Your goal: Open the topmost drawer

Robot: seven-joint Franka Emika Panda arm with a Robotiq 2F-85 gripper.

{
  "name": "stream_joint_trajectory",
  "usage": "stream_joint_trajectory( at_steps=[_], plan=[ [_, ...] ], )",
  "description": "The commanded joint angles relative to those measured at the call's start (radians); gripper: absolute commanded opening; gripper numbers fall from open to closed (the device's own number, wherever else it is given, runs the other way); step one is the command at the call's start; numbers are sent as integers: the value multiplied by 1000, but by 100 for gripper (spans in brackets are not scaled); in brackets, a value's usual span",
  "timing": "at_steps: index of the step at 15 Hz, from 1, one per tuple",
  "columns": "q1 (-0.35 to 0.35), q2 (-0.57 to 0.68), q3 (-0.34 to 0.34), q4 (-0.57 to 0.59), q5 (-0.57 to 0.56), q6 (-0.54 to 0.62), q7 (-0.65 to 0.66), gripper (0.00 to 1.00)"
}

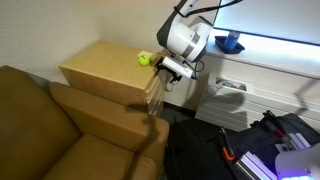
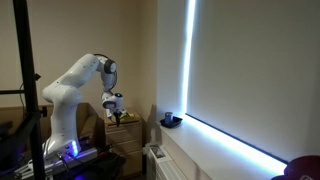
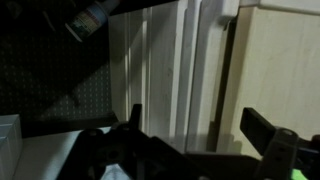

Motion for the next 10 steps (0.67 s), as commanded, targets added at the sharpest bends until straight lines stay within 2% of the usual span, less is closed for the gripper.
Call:
stream_joint_trajectory(
  at_steps=[1,2,3,7,9,10],
  plan=[
    [24,113,-32,73,-8,41,7,100],
    [35,133,-44,86,-6,41,14,100],
    [11,85,-25,45,-2,15,1,100],
    [25,144,-38,90,1,30,7,100],
    [-12,171,12,119,11,46,-3,100],
    [1,175,6,127,10,40,7,100]
  ],
)
